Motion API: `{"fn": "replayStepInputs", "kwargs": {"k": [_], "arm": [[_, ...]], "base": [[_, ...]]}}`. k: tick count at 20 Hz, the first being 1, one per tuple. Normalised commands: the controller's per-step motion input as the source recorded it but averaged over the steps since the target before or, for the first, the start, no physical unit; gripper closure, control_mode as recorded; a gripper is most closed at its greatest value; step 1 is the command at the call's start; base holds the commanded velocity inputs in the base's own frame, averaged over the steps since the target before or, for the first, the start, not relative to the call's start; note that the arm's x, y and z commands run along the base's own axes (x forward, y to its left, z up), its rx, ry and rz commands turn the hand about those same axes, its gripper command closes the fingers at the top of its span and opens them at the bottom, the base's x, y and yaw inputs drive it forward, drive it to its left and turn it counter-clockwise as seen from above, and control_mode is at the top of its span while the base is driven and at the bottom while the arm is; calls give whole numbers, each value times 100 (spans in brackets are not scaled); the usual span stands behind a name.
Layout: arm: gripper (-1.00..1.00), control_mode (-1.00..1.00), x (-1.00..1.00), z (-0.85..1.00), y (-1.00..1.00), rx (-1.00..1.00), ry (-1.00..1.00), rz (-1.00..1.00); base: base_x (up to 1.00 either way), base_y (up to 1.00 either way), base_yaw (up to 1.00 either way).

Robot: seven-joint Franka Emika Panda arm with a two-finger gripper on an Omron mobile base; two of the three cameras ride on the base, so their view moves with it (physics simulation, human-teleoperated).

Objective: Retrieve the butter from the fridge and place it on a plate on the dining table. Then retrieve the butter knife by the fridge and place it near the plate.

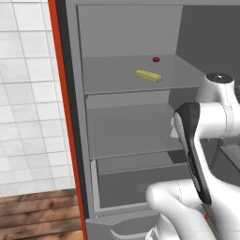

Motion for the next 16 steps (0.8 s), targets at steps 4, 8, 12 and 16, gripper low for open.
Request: {"fn": "replayStepInputs", "kwargs": {"k": [4, 8, 12, 16], "arm": [[-100, -100, -10, 71, 0, -17, -39, 28], [-100, -100, -16, 58, 1, -18, -39, 24], [-100, -100, 11, 45, 19, -15, -34, 24], [-100, -100, 9, 45, 23, -12, -20, 22]], "base": [[0, 0, 0], [0, 0, 0], [0, 0, 0], [0, 0, 0]]}}
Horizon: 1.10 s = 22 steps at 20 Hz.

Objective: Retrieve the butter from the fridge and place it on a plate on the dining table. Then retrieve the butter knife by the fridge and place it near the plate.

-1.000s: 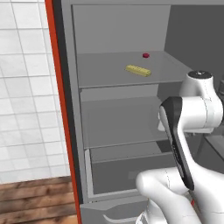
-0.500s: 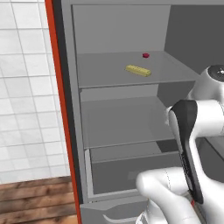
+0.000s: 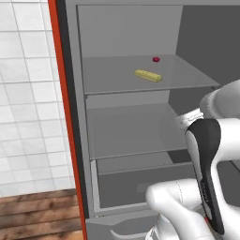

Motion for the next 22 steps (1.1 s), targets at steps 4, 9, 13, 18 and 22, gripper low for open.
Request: {"fn": "replayStepInputs", "kwargs": {"k": [4, 9, 13, 18, 22], "arm": [[-100, -100, 19, 61, 1, 1, -11, 10], [-100, -100, 55, 45, 3, 4, -8, 0], [-100, -100, 55, 4, 11, 7, -7, 0], [-100, -100, 54, 7, 13, 15, -2, 0], [-100, -100, 52, 21, 3, 13, 3, 0]], "base": [[0, 0, 0], [0, 0, 0], [0, 0, 0], [0, 0, 0], [0, 0, 0]]}}
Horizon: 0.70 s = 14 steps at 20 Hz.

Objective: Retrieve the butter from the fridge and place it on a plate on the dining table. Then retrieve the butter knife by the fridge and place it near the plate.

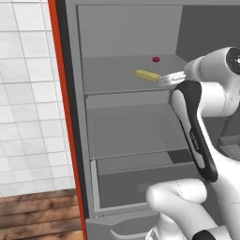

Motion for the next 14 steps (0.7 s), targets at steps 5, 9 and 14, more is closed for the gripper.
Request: {"fn": "replayStepInputs", "kwargs": {"k": [5, 9, 14], "arm": [[-100, -100, 61, 8, 0, 2, 10, 0], [-100, -100, 45, -9, 0, 0, 3, 0], [-100, -100, 48, -18, 0, 0, 0, 0]], "base": [[0, 0, 0], [0, 0, 0], [0, 0, 0]]}}
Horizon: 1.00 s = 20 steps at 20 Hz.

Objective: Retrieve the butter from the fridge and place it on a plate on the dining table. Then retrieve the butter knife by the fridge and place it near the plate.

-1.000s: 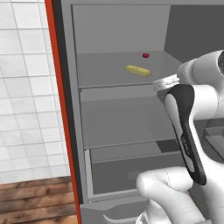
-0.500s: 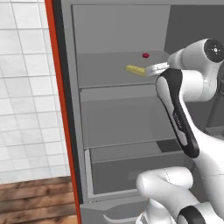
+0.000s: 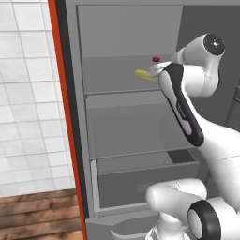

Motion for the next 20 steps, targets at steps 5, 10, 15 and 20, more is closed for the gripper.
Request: {"fn": "replayStepInputs", "kwargs": {"k": [5, 10, 15, 20], "arm": [[-100, -100, 57, -6, 0, 0, 11, 0], [-100, -100, 67, 0, 0, 0, 24, 0], [-100, -100, 69, -14, 0, 0, 12, 0], [-100, -100, 42, -15, 0, 0, 0, 3]], "base": [[0, 0, 0], [0, 0, 0], [0, 0, 0], [0, 0, 0]]}}
